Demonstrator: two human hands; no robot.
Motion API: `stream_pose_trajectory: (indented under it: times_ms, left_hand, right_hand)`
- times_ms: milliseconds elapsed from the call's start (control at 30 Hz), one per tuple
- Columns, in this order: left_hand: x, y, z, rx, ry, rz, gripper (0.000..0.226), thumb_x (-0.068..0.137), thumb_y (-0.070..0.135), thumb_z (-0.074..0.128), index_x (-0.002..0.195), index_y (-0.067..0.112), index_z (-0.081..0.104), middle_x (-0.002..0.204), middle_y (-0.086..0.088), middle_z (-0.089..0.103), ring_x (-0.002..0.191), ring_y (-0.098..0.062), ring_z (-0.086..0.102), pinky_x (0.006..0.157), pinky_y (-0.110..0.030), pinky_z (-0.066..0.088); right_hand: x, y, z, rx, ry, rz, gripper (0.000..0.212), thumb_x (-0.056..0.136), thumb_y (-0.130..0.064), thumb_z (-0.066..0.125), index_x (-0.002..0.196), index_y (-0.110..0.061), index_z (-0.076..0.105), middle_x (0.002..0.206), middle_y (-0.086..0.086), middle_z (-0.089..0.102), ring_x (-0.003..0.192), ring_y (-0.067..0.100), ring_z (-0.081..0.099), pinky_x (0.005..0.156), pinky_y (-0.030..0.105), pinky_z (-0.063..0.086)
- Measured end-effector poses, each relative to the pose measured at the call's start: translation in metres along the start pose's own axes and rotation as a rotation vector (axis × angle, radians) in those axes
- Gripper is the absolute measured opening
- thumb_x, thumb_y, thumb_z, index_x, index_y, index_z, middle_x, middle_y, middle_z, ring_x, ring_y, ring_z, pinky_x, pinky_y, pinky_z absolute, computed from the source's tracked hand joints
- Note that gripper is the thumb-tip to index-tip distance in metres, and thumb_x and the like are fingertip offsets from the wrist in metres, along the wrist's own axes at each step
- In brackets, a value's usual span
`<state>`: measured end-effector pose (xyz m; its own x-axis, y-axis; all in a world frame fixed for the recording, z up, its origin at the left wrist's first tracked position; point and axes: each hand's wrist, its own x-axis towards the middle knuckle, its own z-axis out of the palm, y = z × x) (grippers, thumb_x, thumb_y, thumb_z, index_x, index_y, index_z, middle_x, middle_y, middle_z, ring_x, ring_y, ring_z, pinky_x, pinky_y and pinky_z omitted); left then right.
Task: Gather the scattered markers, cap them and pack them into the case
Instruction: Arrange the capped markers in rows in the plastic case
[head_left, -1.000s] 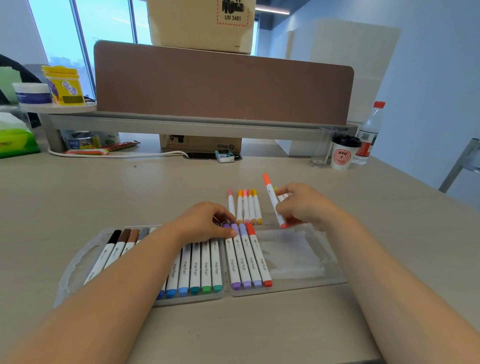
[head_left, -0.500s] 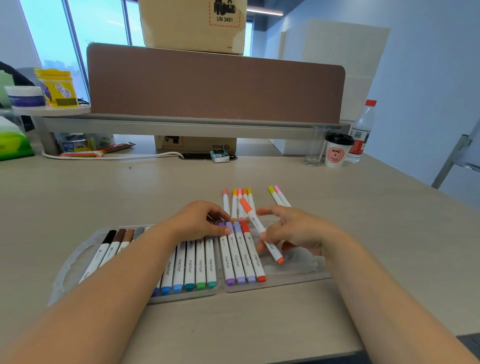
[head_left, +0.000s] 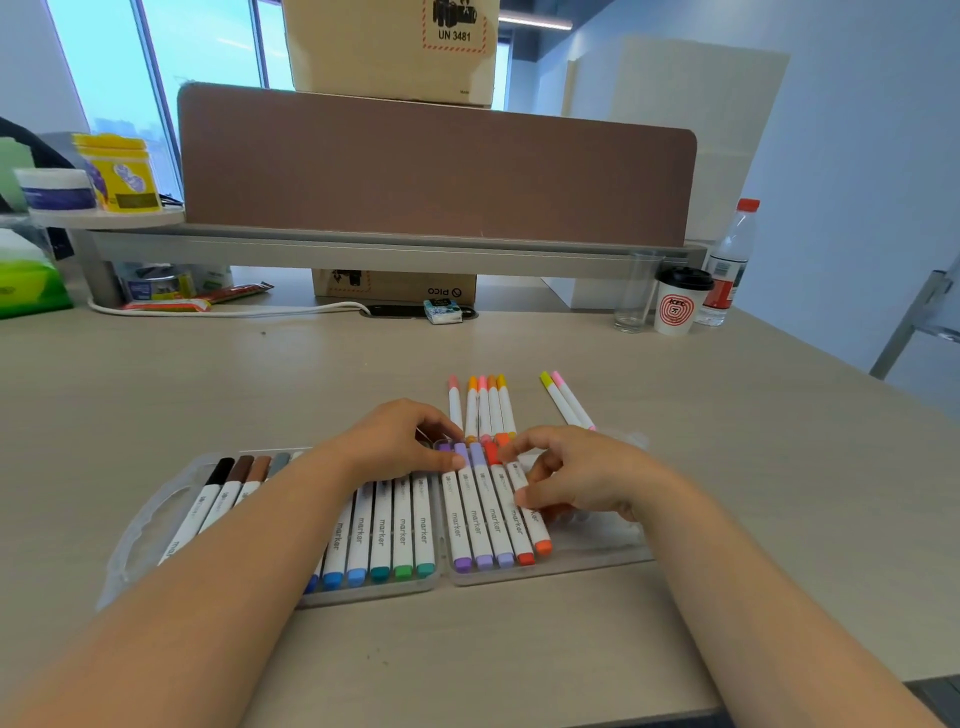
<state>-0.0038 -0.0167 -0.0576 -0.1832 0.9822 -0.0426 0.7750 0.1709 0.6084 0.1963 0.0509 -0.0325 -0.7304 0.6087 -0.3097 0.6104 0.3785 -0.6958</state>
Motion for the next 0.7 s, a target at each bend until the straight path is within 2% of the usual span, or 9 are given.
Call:
stream_pose_trajectory:
  times_ms: [67, 200, 267, 400, 533, 700]
  left_hand:
    - [0.0002, -0.0004, 0.0002, -0.004, 0.003, -0.002, 0.032, 0.082, 0.035, 0.067, 0.113, 0.029, 0.062, 0.098, 0.012, 0.059, 0.085, 0.000, 0.055, 0.068, -0.013, 0.043]
    - [0.0002, -0.0002, 0.0001, -0.005, 0.002, -0.001, 0.032, 0.082, 0.035, 0.067, 0.112, 0.029, 0.062, 0.096, 0.012, 0.059, 0.083, 0.001, 0.055, 0.067, -0.013, 0.043]
    - [0.0001, 0.0001, 0.0001, -0.007, 0.003, -0.003, 0.032, 0.082, 0.034, 0.067, 0.112, 0.029, 0.062, 0.095, 0.013, 0.058, 0.082, 0.001, 0.055, 0.066, -0.013, 0.043]
    - [0.0000, -0.0003, 0.0001, -0.013, -0.002, -0.006, 0.031, 0.082, 0.034, 0.067, 0.112, 0.029, 0.062, 0.094, 0.013, 0.059, 0.083, 0.001, 0.055, 0.067, -0.013, 0.043]
    - [0.0000, 0.0004, 0.0003, -0.014, -0.002, -0.007, 0.030, 0.082, 0.034, 0.067, 0.112, 0.029, 0.062, 0.093, 0.014, 0.058, 0.082, 0.000, 0.055, 0.066, -0.014, 0.043]
    - [-0.0003, -0.0001, 0.0003, -0.021, 0.003, -0.004, 0.029, 0.082, 0.033, 0.067, 0.110, 0.029, 0.062, 0.092, 0.015, 0.059, 0.083, 0.001, 0.055, 0.066, -0.013, 0.043]
  right_hand:
    - [-0.0003, 0.0000, -0.0004, -0.020, 0.004, -0.005, 0.039, 0.085, -0.012, 0.067, 0.119, -0.027, 0.054, 0.077, -0.005, 0.061, 0.065, 0.007, 0.060, 0.055, 0.018, 0.048]
    - [-0.0014, -0.0003, -0.0018, -0.040, 0.010, -0.015, 0.043, 0.083, -0.011, 0.068, 0.120, -0.029, 0.054, 0.076, -0.005, 0.060, 0.065, 0.007, 0.060, 0.057, 0.017, 0.050]
    - [-0.0017, -0.0001, -0.0018, -0.060, 0.015, -0.021, 0.048, 0.083, -0.012, 0.069, 0.123, -0.031, 0.053, 0.078, -0.005, 0.060, 0.068, 0.008, 0.060, 0.063, 0.020, 0.053]
    - [-0.0022, 0.0008, -0.0023, -0.081, 0.023, -0.040, 0.056, 0.081, -0.013, 0.071, 0.130, -0.031, 0.050, 0.085, -0.002, 0.060, 0.076, 0.013, 0.063, 0.083, 0.034, 0.057]
    - [-0.0027, 0.0008, -0.0022, -0.104, 0.026, -0.050, 0.061, 0.082, -0.015, 0.070, 0.136, -0.027, 0.046, 0.082, -0.005, 0.061, 0.073, 0.009, 0.062, 0.083, 0.032, 0.056]
    - [-0.0016, 0.0011, -0.0023, -0.165, 0.009, -0.051, 0.058, 0.082, -0.019, 0.071, 0.135, -0.022, 0.049, 0.076, -0.006, 0.061, 0.073, 0.008, 0.060, 0.083, 0.031, 0.054]
